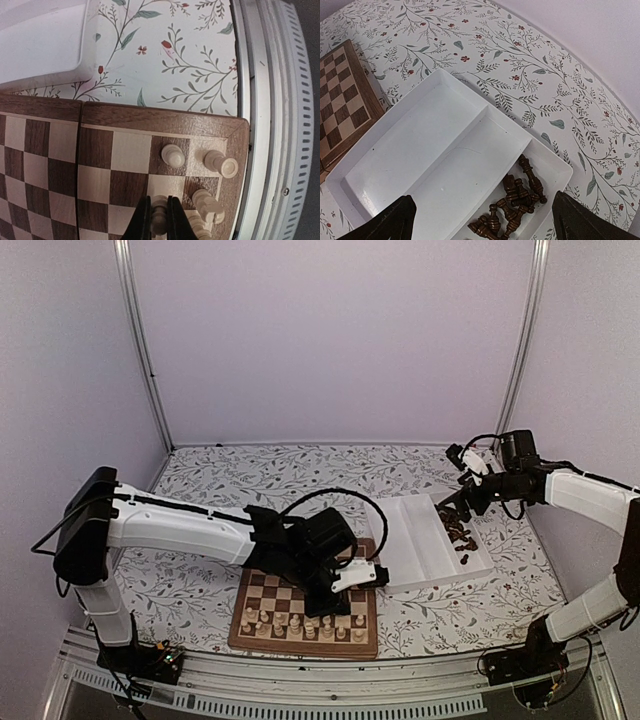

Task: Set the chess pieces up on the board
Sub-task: Place the chess piece on the chessboard.

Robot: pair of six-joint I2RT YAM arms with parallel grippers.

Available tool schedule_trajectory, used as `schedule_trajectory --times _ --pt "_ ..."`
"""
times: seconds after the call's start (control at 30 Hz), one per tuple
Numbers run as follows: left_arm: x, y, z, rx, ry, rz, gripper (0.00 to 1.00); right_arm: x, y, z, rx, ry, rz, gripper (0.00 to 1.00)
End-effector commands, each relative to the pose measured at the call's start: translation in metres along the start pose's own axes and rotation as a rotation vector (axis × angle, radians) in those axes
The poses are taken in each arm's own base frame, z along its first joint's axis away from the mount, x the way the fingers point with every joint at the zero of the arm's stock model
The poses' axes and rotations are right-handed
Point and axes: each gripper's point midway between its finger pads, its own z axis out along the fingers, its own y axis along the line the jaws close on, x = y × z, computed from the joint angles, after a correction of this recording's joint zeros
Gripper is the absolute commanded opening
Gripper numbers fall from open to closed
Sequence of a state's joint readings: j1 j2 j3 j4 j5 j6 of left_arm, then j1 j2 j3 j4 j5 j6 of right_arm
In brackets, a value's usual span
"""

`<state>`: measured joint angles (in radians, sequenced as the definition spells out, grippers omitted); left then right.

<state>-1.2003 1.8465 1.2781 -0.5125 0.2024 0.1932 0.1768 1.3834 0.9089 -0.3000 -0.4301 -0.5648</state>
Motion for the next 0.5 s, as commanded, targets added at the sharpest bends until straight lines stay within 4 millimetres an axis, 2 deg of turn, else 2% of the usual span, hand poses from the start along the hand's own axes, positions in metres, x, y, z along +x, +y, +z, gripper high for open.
schedule_trajectory --times 0.0,0.47 --pt "-0.003 -0.009 0.003 0.027 0.009 0.027 0.04 0.004 0.008 0.003 -0.044 0.011 0.003 0.99" --pt "0.005 -0.015 0.015 0.073 0.05 0.019 0.07 0.006 0.011 0.004 -0.063 0.013 0.001 0.99"
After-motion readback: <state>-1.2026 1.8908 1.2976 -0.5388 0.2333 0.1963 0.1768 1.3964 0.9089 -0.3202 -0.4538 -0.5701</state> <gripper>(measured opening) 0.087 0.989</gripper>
